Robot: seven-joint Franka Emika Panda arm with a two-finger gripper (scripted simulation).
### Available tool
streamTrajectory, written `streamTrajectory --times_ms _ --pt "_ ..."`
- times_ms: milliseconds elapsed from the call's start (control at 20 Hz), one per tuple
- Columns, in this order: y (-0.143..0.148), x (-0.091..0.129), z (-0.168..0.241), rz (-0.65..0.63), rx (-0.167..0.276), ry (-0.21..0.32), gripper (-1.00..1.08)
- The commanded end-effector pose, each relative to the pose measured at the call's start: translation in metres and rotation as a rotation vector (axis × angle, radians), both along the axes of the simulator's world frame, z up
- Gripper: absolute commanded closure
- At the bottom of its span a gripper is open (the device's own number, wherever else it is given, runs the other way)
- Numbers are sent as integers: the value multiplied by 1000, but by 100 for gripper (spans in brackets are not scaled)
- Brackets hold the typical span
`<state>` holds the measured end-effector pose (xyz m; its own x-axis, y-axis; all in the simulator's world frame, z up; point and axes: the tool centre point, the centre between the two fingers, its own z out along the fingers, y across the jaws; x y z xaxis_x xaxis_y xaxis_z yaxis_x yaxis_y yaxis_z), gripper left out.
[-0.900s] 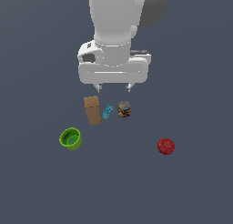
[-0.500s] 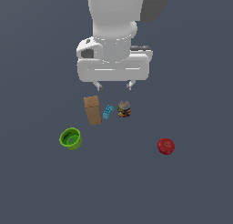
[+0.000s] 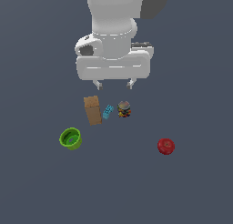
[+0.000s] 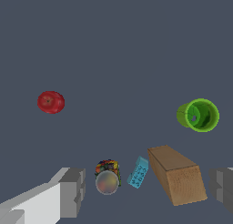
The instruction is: Pick up a designated object from a clutter of objects.
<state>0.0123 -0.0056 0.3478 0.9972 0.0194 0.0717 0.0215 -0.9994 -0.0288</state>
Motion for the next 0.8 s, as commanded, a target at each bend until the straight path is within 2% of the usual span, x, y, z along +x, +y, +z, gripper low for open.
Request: streamTrajectory --times_ms 0,350,750 --pt "1 -1 -3 2 0 1 -92" --pt "7 -7 -32 16 -6 8 -92" --pt "20 -31 -95 53 -17 24 -92"
